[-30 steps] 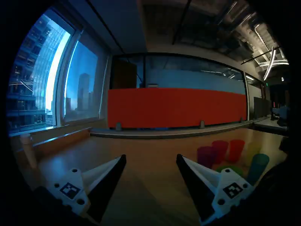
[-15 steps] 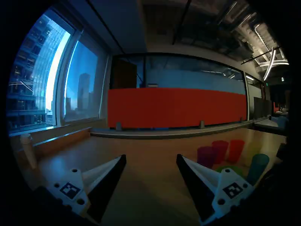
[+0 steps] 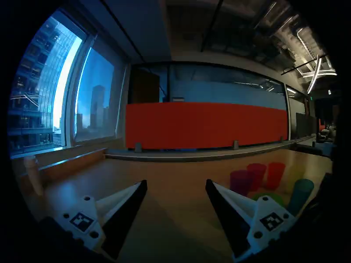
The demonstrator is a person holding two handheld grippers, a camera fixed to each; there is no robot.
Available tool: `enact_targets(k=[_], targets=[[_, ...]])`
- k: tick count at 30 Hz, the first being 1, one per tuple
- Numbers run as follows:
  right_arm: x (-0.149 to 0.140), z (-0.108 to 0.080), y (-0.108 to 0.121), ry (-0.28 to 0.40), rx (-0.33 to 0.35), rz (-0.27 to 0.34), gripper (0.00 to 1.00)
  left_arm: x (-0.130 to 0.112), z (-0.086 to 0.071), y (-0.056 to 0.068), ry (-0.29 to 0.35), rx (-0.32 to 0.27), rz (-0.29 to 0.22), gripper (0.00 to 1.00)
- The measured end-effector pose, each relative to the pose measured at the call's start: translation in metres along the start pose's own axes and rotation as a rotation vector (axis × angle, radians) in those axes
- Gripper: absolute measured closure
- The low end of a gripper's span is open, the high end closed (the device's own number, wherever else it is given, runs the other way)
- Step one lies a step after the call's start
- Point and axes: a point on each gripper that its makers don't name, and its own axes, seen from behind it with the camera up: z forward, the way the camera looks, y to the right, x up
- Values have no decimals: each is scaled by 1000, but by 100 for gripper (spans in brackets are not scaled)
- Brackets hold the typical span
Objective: Pour water
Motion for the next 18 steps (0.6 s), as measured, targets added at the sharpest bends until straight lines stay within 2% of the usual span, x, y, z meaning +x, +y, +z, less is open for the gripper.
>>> enact_targets(k=[18], targets=[[-16, 6, 11, -39, -7, 15, 0, 0, 1, 0, 0, 0, 0, 1]])
